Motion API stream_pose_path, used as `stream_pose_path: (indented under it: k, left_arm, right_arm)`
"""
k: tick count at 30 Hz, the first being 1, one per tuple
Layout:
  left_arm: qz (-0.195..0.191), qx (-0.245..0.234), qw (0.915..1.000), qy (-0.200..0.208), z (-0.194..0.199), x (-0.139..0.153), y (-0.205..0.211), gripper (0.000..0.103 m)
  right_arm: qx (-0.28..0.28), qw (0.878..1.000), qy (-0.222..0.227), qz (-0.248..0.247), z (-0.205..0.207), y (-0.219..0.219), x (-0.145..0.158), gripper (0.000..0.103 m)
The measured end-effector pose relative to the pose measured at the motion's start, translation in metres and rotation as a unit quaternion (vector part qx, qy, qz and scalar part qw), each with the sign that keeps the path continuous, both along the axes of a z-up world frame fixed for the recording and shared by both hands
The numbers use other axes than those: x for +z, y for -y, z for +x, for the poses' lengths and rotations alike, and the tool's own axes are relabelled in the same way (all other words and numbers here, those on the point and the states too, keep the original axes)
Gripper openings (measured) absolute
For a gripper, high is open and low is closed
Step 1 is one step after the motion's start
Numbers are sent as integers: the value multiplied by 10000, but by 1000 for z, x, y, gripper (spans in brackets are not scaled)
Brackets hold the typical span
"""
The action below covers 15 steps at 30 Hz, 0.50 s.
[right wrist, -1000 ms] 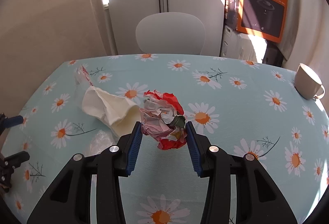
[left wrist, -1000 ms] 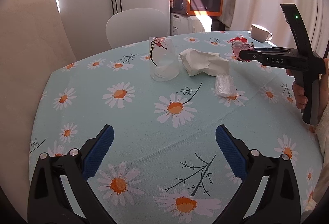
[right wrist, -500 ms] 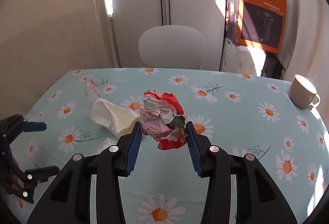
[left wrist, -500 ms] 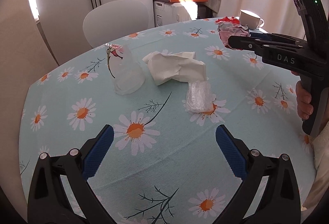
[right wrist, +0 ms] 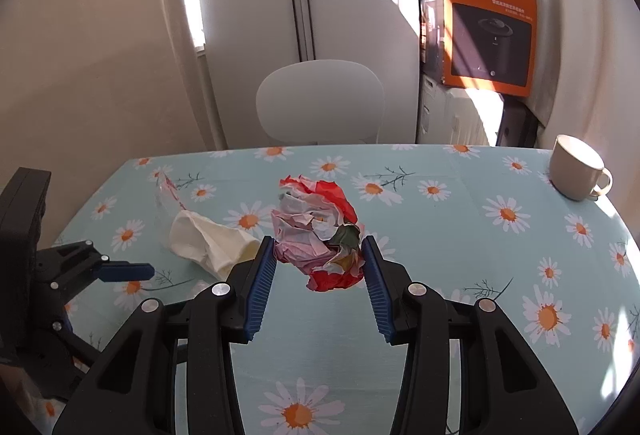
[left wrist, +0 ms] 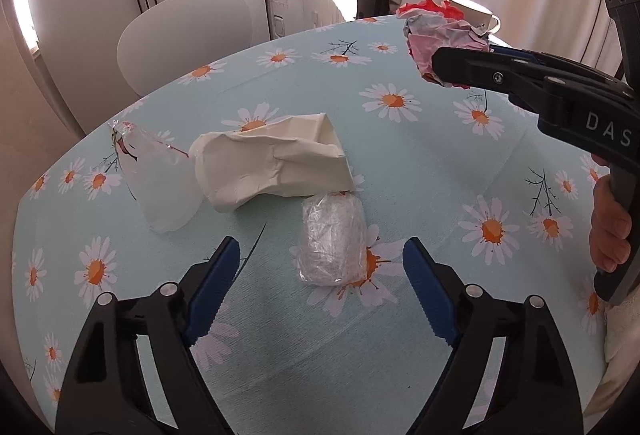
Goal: Collect trash
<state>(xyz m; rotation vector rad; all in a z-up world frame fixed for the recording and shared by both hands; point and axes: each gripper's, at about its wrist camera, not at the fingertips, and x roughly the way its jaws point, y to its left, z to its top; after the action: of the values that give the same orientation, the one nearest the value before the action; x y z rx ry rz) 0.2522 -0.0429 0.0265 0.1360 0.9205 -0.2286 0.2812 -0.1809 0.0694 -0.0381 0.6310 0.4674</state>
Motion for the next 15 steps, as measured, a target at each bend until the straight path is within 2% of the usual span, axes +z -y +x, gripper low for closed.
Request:
stream_pose_path:
  k: [2, 4, 5, 12, 15]
  left_arm:
    - [-63, 16, 10000, -72, 6, -3, 1, 74]
    - [-63, 4, 9998, -168, 12, -7, 3, 57]
    - [-79, -18, 9997, -225, 13, -9, 4, 40]
    - [-296, 130, 9994, -127, 5, 0, -12, 40]
    - [-247, 222, 9994, 22, -3, 6, -16, 40]
  right_arm:
    - [-21, 10000, -4, -39, 1, -1, -1, 41]
    - [-23, 10000, -3, -80, 1, -2, -2, 41]
    - [-20, 10000, 3, -90, 0, -3, -2, 41]
    - [27, 9999, 59, -115, -2, -5, -1, 41]
    - [71, 9998, 67, -152, -3, -7, -1, 41]
